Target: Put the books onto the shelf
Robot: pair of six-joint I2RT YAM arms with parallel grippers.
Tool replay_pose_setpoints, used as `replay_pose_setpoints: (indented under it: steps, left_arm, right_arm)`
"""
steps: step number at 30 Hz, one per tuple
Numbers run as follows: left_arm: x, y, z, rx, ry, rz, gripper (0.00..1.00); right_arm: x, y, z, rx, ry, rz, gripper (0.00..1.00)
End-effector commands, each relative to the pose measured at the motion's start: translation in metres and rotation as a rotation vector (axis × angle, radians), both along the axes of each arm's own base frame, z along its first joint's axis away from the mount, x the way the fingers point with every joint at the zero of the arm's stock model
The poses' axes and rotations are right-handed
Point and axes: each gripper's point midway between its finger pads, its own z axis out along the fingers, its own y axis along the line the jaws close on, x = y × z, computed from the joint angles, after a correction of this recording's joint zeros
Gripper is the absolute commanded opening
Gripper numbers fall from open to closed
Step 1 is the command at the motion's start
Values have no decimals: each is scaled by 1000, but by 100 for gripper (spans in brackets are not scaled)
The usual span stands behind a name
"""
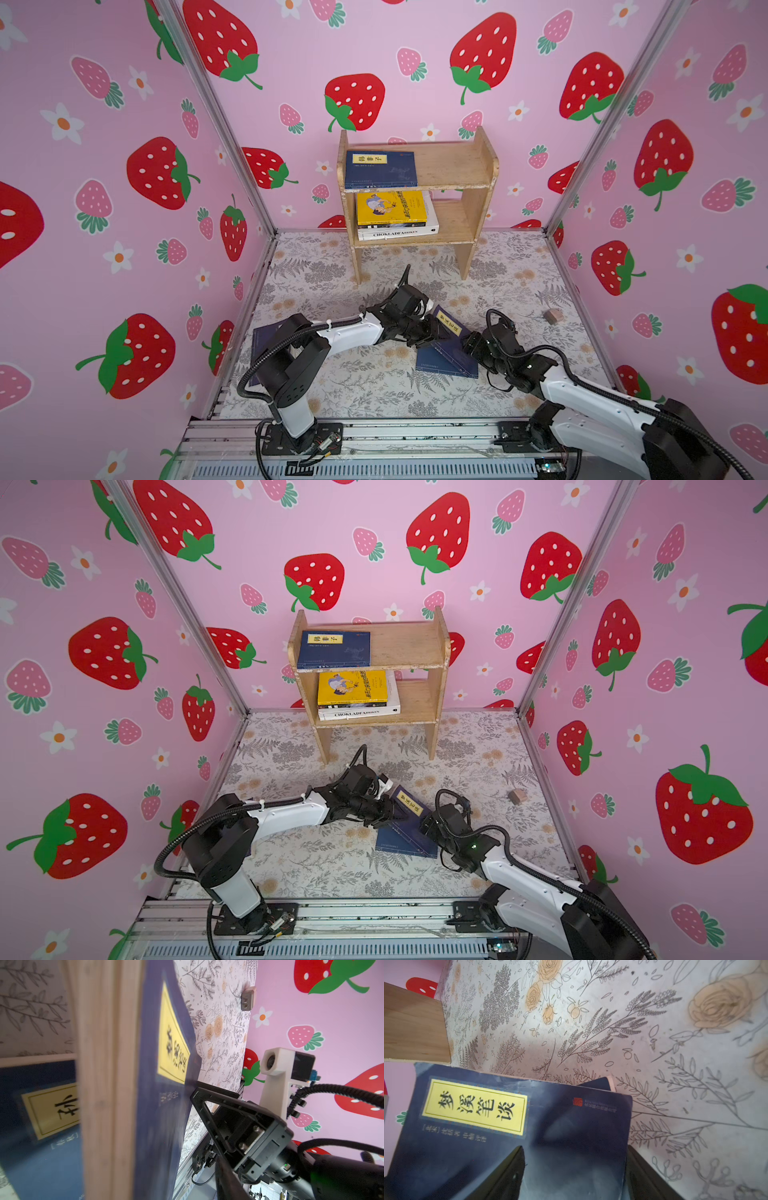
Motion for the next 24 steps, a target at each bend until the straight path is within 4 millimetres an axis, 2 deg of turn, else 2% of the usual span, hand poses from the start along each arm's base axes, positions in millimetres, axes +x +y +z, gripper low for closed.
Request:
replay_pose_setpoints:
  steps: [1,9,12,13,15,17,19,22,24]
  left_arm:
    - [8,-5,15,-17,-22,8,41]
    - [10,0,18,-3,-57,21,14]
    - [12,1,28,-17,-82,29,7]
    - [12,2,33,-19,-96,30,0]
    - [13,5,45,-19,-127,29,0]
    - [12,8,63,-34,-171,19,0]
    - [10,12,86,-59,-226,6,0]
    - [7,26,131,-83,-336,-6,0]
    - [5,40,168,-106,-424,-11,0]
  right_arm:
    - [0,-2,2,9,-10,-20,76]
    - [3,-1,8,11,-27,-21,76]
    - [8,1,18,25,-56,-28,77]
    - [10,2,23,30,-70,-28,77]
    - [16,4,39,43,-114,-29,78]
    - [26,5,66,61,-192,-35,81]
    - [36,6,103,74,-291,-34,84]
    - [50,0,167,38,-453,-38,91]
    - [58,-2,209,-3,-548,-34,96]
